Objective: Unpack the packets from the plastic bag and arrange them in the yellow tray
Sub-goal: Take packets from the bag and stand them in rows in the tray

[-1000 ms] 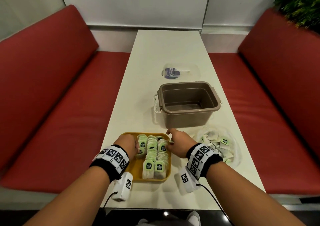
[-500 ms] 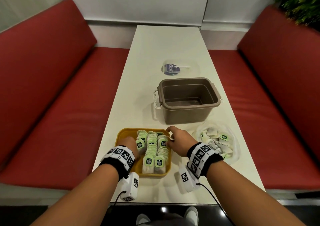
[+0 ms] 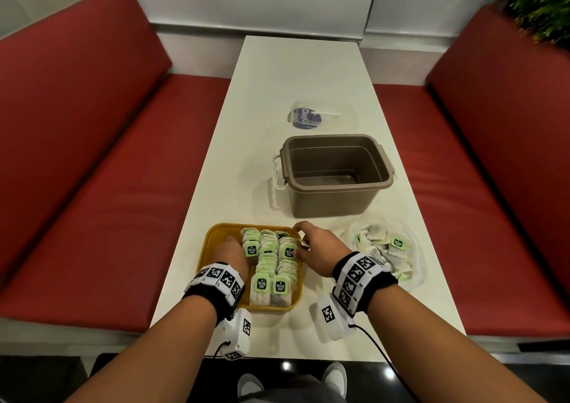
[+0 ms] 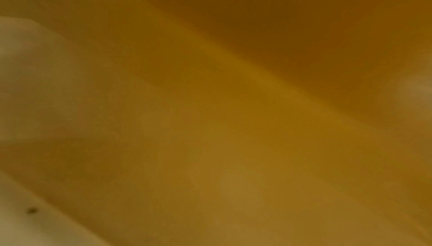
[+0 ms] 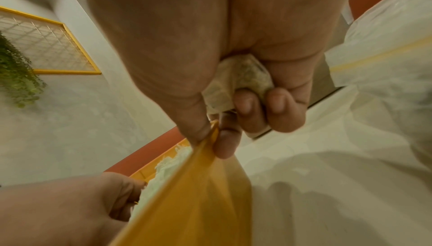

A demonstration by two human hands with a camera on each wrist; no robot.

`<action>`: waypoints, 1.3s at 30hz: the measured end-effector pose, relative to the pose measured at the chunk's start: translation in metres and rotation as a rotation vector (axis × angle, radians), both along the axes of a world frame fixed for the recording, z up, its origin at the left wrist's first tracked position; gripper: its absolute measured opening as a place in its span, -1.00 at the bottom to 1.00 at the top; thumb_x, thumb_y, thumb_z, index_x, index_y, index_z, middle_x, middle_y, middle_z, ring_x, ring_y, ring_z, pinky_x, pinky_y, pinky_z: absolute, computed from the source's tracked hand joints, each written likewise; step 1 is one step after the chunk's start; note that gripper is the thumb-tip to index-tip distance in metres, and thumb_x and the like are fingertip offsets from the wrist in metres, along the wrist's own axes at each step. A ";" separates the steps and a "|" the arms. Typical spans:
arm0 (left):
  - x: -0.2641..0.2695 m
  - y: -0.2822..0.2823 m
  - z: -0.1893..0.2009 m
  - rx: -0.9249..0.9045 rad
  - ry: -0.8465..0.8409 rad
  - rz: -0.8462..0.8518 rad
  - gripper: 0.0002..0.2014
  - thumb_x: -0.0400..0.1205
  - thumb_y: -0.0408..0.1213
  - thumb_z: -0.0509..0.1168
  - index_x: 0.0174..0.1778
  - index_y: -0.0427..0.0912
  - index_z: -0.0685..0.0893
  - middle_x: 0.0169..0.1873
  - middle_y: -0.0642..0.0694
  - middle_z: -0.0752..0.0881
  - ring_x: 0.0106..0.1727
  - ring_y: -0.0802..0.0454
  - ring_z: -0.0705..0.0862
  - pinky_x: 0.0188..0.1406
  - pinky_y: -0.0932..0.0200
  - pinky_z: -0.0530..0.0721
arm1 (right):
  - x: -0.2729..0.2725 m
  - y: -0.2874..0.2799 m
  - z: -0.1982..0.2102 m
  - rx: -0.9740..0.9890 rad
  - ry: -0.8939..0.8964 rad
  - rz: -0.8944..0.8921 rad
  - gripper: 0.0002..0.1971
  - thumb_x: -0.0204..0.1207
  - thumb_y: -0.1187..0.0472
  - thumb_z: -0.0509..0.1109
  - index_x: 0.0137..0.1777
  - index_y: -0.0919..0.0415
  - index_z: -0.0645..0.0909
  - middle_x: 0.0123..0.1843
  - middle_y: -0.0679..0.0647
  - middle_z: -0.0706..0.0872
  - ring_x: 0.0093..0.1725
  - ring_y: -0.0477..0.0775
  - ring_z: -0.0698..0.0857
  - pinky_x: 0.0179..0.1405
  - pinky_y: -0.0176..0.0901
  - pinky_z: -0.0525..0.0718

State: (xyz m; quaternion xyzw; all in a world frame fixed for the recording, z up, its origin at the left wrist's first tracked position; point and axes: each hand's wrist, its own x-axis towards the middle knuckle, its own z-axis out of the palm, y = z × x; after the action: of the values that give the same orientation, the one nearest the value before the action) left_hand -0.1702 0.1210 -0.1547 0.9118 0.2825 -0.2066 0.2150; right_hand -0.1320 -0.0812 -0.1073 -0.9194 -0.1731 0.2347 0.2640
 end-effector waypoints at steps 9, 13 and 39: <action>-0.006 -0.008 0.013 -0.060 -0.029 0.007 -0.53 0.60 -0.10 0.41 0.30 -0.27 0.45 0.17 -0.27 0.69 0.16 -0.27 0.69 -0.05 0.02 0.59 | -0.003 -0.001 -0.001 -0.011 -0.015 -0.032 -0.47 0.58 0.13 0.43 0.48 0.18 0.33 0.17 0.18 0.70 0.14 0.21 0.69 0.04 -0.10 0.60; -0.011 -0.008 0.038 -0.002 -0.068 -0.024 -0.56 0.58 -0.18 0.43 0.31 -0.24 0.47 0.13 -0.19 0.70 0.13 -0.20 0.70 -0.06 0.06 0.59 | -0.005 -0.004 0.007 0.115 -0.066 -0.086 -0.72 0.53 0.22 0.38 0.10 0.18 0.32 -0.15 0.10 0.63 -0.23 0.06 0.60 -0.30 -0.07 0.53; -0.017 -0.018 0.106 -0.193 -0.504 -0.419 -0.85 0.60 -0.25 0.39 0.02 0.10 0.74 -0.26 0.15 0.68 -0.24 0.15 0.64 -0.05 0.18 0.64 | -0.009 0.009 0.019 0.393 0.028 -0.044 -0.63 0.61 0.34 0.27 0.39 0.09 0.45 0.01 0.07 0.73 -0.10 0.03 0.73 -0.03 -0.07 0.70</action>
State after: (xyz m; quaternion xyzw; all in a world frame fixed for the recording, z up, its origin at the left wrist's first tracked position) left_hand -0.1870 0.1025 -0.0486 0.9479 0.0062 -0.0402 0.3161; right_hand -0.1413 -0.0723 -0.0885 -0.8503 -0.1919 0.2035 0.4459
